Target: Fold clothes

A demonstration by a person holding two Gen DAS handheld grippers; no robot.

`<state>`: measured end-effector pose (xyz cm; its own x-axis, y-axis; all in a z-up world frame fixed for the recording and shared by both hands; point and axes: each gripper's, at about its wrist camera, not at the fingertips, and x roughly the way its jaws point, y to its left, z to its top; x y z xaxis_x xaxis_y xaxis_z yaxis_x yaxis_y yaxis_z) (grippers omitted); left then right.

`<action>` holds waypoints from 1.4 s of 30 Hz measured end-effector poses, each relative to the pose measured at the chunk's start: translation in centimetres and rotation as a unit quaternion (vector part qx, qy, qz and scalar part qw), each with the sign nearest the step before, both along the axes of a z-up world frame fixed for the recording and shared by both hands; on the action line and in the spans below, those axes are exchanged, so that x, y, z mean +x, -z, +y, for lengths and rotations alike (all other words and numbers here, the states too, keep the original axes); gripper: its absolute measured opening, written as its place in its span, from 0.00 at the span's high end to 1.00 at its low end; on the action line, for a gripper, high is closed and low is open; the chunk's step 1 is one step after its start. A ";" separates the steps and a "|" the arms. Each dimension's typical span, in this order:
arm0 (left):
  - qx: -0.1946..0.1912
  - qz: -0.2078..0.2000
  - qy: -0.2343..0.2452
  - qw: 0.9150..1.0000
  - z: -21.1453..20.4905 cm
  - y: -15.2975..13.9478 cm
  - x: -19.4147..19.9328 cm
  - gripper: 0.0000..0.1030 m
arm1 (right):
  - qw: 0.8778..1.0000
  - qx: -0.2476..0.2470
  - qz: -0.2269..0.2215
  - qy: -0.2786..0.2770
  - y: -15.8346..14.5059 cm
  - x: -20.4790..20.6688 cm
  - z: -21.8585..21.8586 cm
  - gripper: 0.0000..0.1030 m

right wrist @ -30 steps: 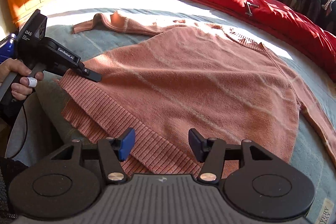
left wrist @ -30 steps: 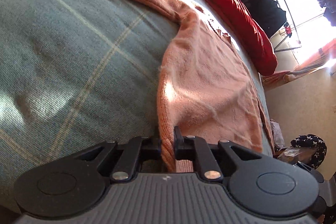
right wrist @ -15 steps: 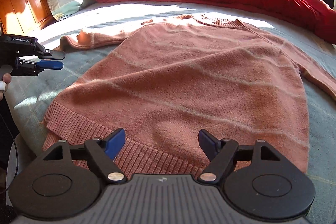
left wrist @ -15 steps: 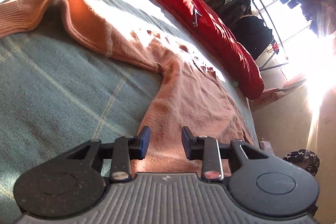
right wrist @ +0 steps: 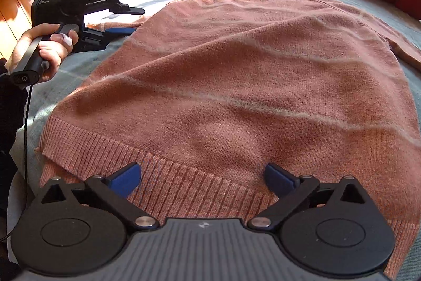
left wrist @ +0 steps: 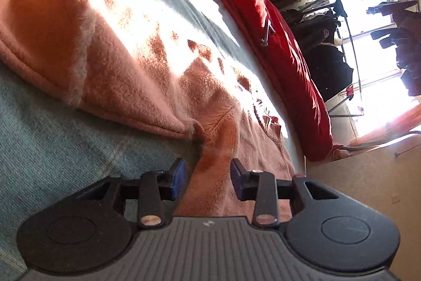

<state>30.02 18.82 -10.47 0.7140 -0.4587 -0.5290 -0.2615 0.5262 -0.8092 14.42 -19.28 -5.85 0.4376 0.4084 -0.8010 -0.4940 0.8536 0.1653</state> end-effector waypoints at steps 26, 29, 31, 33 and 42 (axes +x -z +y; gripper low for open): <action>0.157 -0.012 0.020 0.987 -0.2 -1.8 3.9 0.87 | 0.999 0.026 -0.025 0.006 -2.8 1.1 0.7 0.00; 0.156 -0.010 0.027 0.987 -0.3 -2.3 2.7 0.86 | 0.999 0.023 -0.032 0.008 -3.2 0.6 0.4 0.00; 0.185 -0.012 0.036 0.982 -0.8 -3.5 1.5 0.87 | 0.999 0.023 -0.040 0.013 -3.6 0.3 -0.1 0.00; 0.220 -0.024 0.051 0.974 -1.7 -5.2 -0.2 0.86 | 0.998 0.026 -0.045 0.023 -4.0 0.1 -0.8 0.00; 0.283 -0.108 0.205 0.931 -11.2 -9.6 -8.6 0.67 | 0.995 0.047 -0.053 0.064 -4.9 -1.7 -3.6 0.00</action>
